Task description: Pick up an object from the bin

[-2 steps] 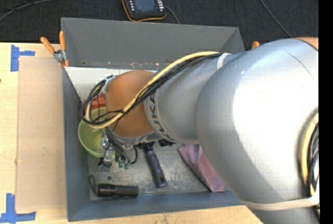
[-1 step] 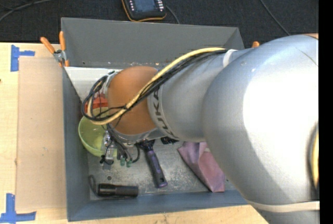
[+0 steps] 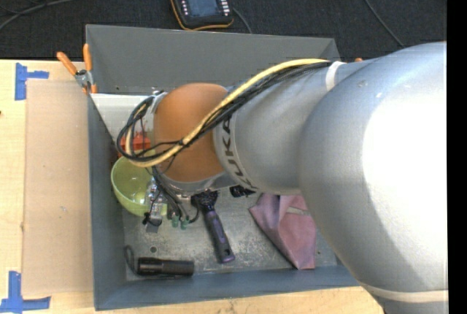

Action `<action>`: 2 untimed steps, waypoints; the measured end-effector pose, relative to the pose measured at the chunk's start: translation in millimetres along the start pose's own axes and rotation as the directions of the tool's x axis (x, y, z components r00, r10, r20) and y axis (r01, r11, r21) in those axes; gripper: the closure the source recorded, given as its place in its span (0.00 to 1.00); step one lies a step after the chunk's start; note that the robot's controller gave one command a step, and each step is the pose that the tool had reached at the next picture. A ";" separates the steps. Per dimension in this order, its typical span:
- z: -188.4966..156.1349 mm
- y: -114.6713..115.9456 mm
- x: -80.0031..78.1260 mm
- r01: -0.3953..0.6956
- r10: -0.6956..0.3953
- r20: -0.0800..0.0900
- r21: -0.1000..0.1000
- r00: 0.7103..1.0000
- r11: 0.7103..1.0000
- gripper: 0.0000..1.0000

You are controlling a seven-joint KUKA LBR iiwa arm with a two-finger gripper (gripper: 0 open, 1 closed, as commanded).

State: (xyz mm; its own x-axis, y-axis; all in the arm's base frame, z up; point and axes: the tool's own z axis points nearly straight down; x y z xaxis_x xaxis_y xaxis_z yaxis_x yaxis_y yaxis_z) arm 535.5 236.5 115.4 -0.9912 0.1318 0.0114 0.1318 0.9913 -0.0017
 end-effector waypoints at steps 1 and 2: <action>-24.7 0.0 -0.4 -0.001 0.001 0.001 -0.001 1.000 1.000 1.00; -55.9 -0.8 0.3 -0.001 0.001 -0.002 0.000 1.000 1.000 1.00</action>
Offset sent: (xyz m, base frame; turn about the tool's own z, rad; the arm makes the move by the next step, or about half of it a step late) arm 0.0005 0.0000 0.0790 0.0004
